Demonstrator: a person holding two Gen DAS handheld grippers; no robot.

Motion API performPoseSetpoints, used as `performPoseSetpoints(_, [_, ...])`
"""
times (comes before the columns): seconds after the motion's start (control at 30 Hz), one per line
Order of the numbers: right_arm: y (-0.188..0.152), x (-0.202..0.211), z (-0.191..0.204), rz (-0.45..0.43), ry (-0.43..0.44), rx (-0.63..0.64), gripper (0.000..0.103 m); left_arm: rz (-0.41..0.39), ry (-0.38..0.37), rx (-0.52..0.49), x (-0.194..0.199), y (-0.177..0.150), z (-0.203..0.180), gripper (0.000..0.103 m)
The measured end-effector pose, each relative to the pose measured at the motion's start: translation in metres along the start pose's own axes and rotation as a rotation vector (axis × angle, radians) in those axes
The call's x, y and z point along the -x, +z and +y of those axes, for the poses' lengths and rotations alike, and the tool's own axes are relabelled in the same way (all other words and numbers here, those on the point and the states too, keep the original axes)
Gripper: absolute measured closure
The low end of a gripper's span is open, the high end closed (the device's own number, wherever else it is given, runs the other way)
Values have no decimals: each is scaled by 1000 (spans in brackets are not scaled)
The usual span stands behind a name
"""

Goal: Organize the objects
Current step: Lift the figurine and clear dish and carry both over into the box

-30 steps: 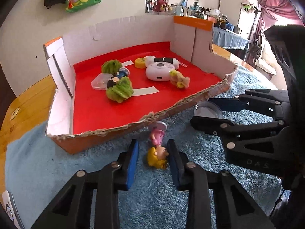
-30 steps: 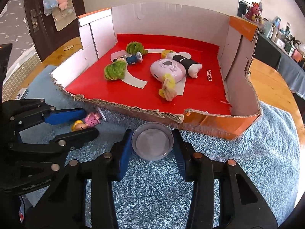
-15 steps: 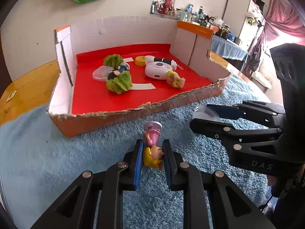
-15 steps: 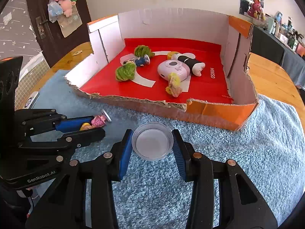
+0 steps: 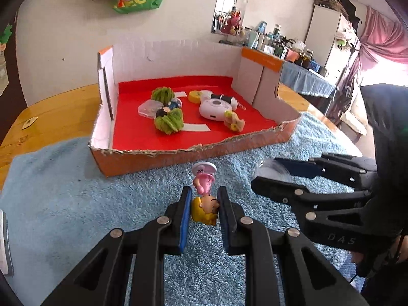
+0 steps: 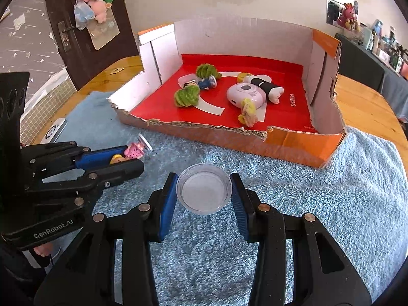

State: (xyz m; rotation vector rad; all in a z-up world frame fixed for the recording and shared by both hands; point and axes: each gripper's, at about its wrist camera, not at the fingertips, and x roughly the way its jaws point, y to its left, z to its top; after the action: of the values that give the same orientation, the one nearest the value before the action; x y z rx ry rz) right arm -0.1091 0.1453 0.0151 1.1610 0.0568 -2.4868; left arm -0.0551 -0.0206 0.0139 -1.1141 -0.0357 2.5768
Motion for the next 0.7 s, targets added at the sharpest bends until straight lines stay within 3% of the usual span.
performPoseSetpoints(0.7, [17, 31, 12, -74, 37, 27, 64, -86, 18, 14, 32, 18, 3, 82])
